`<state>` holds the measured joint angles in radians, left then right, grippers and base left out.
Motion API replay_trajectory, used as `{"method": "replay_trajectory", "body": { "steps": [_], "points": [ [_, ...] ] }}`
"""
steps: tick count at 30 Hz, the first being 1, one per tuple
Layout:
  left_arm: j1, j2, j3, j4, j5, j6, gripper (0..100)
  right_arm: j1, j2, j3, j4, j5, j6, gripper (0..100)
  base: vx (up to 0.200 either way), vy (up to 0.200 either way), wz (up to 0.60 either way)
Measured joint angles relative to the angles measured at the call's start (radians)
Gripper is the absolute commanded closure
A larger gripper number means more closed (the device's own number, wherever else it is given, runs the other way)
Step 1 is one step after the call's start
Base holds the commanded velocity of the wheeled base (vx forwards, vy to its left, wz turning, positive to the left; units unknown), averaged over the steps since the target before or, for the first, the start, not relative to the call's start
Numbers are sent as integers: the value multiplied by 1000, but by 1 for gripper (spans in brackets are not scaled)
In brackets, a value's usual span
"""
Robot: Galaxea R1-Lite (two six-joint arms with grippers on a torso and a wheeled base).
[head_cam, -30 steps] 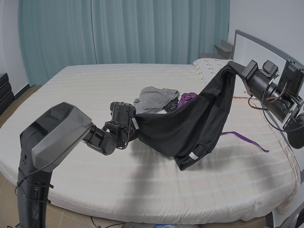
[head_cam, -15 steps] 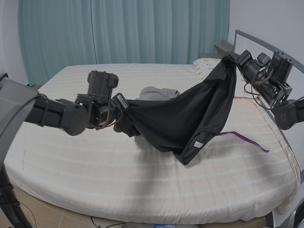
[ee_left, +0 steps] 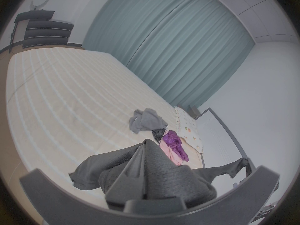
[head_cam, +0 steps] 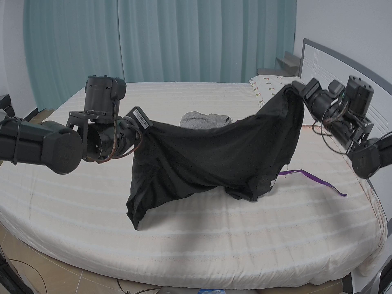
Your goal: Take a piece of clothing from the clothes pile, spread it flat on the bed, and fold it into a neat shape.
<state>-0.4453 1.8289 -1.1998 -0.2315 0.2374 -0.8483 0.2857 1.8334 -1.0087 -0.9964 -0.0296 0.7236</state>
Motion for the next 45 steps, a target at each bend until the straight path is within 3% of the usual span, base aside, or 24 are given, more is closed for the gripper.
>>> {"method": "replay_trajectory", "body": {
  "steps": [10,25,34,45],
  "points": [
    [-12,39,161,-77,-50,-92,100,52,50,206,-6,16,11,100,0,0,0],
    [-45,70,371,-271,-73,-104,100,71,103,297,-8,5,111,100,0,0,0],
    [-47,77,441,-351,-94,-154,100,84,102,340,-10,6,159,100,0,0,0],
    [-34,75,469,-359,-127,-159,100,127,72,408,-94,3,152,100,-164,0,0]
  ]
}}
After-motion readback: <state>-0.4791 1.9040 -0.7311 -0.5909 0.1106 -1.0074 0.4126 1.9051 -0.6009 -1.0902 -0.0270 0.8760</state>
